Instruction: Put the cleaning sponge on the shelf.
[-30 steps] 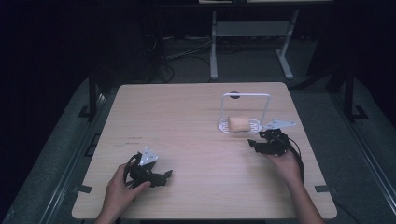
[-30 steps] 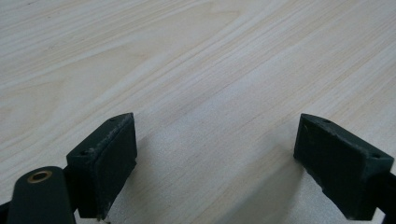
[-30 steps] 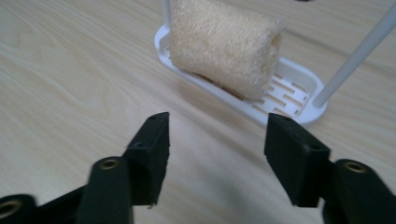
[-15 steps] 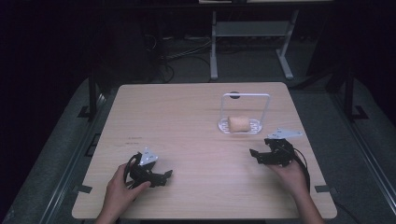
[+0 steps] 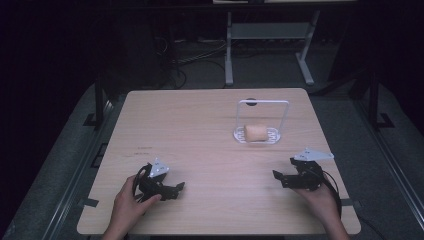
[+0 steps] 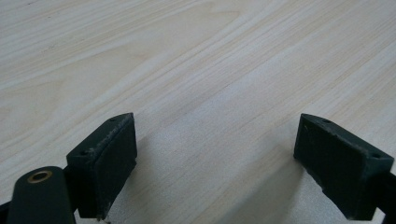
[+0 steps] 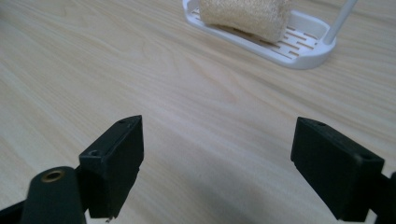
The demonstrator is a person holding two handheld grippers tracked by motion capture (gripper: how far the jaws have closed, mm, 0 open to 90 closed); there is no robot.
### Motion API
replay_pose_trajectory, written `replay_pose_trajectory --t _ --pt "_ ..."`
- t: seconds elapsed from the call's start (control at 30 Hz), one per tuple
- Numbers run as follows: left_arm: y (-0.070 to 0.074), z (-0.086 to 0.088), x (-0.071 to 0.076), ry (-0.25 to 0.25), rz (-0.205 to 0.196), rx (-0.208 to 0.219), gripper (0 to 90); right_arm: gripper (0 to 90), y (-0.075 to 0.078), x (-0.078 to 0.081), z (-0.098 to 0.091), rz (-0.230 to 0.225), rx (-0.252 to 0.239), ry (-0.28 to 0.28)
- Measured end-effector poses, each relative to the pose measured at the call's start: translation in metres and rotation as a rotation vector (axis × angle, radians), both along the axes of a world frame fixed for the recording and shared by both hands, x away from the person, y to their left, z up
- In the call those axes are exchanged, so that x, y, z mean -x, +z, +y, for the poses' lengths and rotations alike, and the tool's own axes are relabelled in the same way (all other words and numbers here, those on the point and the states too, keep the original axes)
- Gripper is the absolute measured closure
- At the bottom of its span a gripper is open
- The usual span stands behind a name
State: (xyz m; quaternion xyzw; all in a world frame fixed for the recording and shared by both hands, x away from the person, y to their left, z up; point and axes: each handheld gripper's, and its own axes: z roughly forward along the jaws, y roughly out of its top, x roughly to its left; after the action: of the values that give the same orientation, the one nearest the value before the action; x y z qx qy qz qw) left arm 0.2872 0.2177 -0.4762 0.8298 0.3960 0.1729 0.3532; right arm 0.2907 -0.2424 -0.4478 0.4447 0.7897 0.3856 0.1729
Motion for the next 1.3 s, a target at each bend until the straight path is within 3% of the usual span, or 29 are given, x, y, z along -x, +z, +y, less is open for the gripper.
replay_pose_trajectory --t 0.13,0.53,0.87,1.3 --pt "0.0 0.0 0.0 0.0 0.0 0.0 12.6 14.3 -0.004 0.009 -0.002 0.005 -0.013 0.001" --pt "0.0 0.0 0.0 0.0 0.0 0.0 12.6 9.7 -0.018 0.028 -0.005 -0.01 0.017 -0.013" --pt "0.0 0.0 0.0 0.0 0.0 0.0 12.6 9.6 -0.033 0.03 -0.003 0.006 0.055 -0.026" --pt "0.0 0.0 0.0 0.0 0.0 0.0 12.6 9.6 -0.034 0.029 -0.003 0.039 0.074 -0.019"
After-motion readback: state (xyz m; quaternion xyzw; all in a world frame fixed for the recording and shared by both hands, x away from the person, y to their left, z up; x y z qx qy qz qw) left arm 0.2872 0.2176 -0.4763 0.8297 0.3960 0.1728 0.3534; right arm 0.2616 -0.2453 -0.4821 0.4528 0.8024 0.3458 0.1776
